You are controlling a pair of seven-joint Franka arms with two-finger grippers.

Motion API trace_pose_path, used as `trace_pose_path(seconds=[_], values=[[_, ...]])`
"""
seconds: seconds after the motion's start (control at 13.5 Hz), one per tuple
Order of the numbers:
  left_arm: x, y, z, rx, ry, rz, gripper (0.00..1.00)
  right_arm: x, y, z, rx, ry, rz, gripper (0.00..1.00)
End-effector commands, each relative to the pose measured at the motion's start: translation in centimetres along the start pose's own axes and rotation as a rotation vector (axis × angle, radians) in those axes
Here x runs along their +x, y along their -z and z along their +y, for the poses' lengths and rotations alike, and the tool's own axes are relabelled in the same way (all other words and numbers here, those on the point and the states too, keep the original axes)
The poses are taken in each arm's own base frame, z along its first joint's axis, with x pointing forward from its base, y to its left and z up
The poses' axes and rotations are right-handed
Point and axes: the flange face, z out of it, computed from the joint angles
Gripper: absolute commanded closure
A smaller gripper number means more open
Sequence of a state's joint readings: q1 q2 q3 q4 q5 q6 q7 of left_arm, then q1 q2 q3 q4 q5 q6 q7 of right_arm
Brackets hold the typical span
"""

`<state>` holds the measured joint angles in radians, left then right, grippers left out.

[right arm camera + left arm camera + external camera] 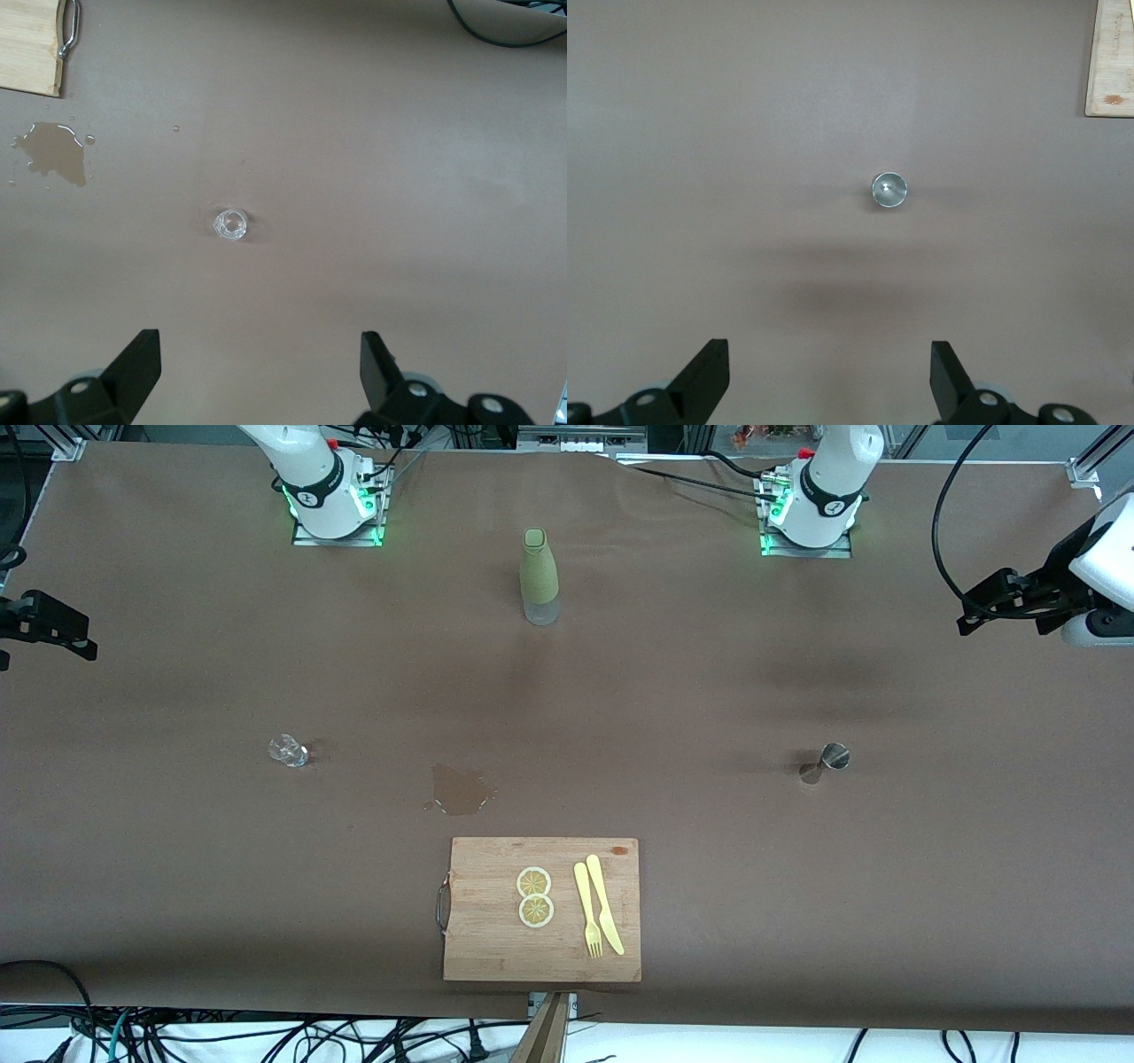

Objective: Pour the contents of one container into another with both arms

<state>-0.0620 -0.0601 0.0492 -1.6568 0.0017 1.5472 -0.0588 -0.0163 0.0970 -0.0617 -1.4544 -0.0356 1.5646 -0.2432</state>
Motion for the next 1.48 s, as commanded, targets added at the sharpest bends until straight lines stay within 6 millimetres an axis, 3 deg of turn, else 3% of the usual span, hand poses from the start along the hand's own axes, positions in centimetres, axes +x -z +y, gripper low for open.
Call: trace_pose_path(seconds=[0.0,1.4], values=[[-1.06,0.30,0.12,0.014,-0.003,0.006,0.00,-0.02,0.23,-0.06,-0.001,-0.012,-0.001,0.00],[-0.98,0.12,-0.37,0.023,-0.032,0.000,0.00,-0.03,0.31,0.01,-0.007,-0.008,-0.001,0.00]])
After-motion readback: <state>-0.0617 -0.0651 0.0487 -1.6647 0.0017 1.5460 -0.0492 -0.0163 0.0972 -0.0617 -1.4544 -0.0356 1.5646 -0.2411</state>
